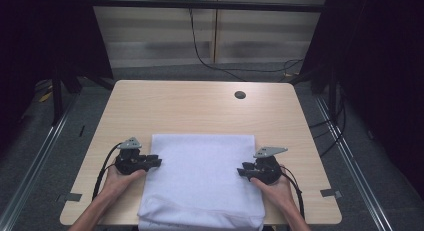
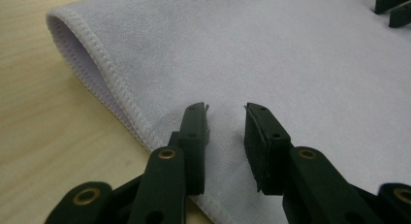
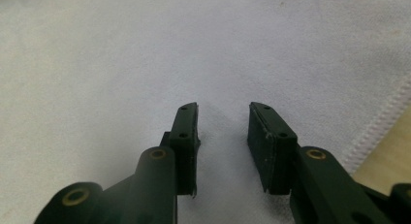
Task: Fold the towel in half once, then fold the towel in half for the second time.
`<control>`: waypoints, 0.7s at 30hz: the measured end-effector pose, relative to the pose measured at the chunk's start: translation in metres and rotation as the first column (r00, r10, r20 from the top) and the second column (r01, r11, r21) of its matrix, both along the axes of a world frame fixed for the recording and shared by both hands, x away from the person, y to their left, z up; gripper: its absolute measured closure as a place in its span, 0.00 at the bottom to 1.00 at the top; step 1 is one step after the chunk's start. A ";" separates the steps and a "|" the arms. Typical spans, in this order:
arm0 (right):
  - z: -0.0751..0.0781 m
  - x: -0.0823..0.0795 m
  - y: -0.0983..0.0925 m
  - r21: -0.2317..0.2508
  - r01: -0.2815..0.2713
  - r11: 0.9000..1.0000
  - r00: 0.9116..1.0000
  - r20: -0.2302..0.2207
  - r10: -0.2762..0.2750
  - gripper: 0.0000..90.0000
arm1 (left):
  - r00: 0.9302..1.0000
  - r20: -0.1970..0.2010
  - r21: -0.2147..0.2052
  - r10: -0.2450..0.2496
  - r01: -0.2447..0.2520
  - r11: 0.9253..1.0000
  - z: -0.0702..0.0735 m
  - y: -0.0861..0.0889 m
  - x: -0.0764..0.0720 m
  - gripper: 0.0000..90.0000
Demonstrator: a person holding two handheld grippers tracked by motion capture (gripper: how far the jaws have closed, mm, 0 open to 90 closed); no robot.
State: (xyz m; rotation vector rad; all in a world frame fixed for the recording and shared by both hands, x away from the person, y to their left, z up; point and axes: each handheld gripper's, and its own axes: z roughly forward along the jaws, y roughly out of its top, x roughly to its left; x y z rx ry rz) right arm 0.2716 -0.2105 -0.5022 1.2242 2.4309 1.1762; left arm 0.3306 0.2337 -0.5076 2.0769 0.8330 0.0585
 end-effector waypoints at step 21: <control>0.013 -0.068 -0.010 0.048 -0.023 0.999 1.000 0.015 0.022 0.66 | 0.998 0.000 -0.004 -0.063 0.063 0.998 0.010 0.001 -0.052 0.69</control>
